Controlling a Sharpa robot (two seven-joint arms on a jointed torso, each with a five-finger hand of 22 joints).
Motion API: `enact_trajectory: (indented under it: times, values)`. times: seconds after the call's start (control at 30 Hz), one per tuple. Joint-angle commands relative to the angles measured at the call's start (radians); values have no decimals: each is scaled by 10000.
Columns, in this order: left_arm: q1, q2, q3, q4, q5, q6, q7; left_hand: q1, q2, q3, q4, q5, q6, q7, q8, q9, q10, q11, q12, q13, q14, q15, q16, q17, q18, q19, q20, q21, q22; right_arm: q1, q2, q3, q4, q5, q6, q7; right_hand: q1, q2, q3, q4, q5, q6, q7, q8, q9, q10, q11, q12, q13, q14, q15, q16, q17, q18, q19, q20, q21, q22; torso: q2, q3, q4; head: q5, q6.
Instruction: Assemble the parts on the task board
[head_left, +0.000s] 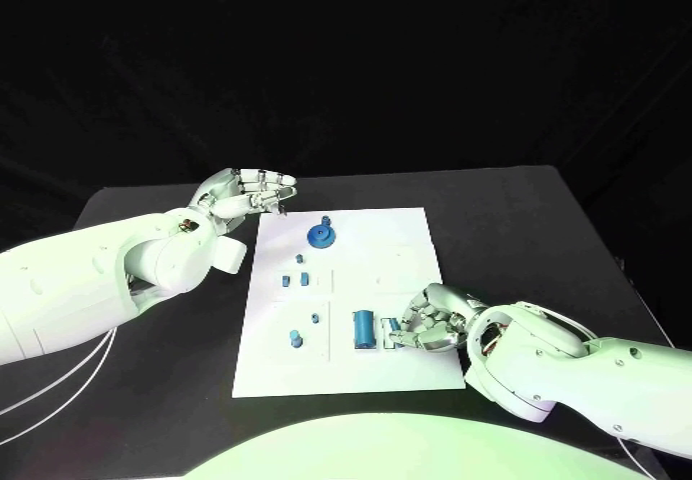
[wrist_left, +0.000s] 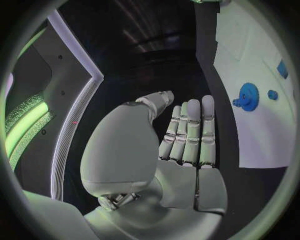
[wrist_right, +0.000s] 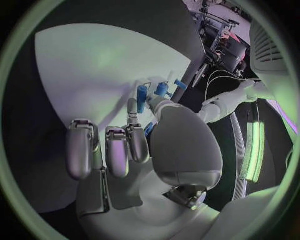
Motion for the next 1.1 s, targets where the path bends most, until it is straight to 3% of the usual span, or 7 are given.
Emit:
enact_trajectory:
  times: [0.03, 0.67, 1.1]
  values:
    - [5, 14, 6, 35, 46, 157, 83, -19, 85, 16, 5, 33, -79, -15, 39, 17, -95, -6, 52, -16, -70, 31, -2, -9, 135, 13, 54, -30, -12, -41, 120, 0, -87, 256, -43, -28, -365, -51, -243, -15, -63, 5, 43, 27, 35, 295, -31, 41, 1410, 950, -26, 68, 2190, -154, 419, -5, 45, 2129, -3, 4, 5, -24, -27]
    - [5, 12, 6, 26, 43, 201, 12, -5, 82, 21, -3, 35, -83, -13, 48, 18, -105, -5, 67, -20, -73, 29, 1, -16, 135, 21, 51, -34, -11, -83, 415, -1, -206, 211, -34, -123, -468, -60, -335, -19, -65, -7, 37, 45, 57, 289, -36, 25, 1400, 945, -32, 58, 2165, -145, 405, -9, -1, 2117, -2, 0, 2, 10, -40]
    - [6, 2, 6, 3, 41, 226, -34, -15, 82, 18, 6, 35, -87, -10, 50, 17, -112, -1, 70, -22, -73, 32, 3, -19, 134, 23, 52, -37, -12, -91, 195, -1, 26, 138, 1, -87, -1682, 37, -1370, 15, -64, -49, -4, 165, 202, 302, -68, 19, 1416, 947, -58, 61, 2176, -143, 403, -30, -9, 2115, -15, -3, -11, 16, -40]
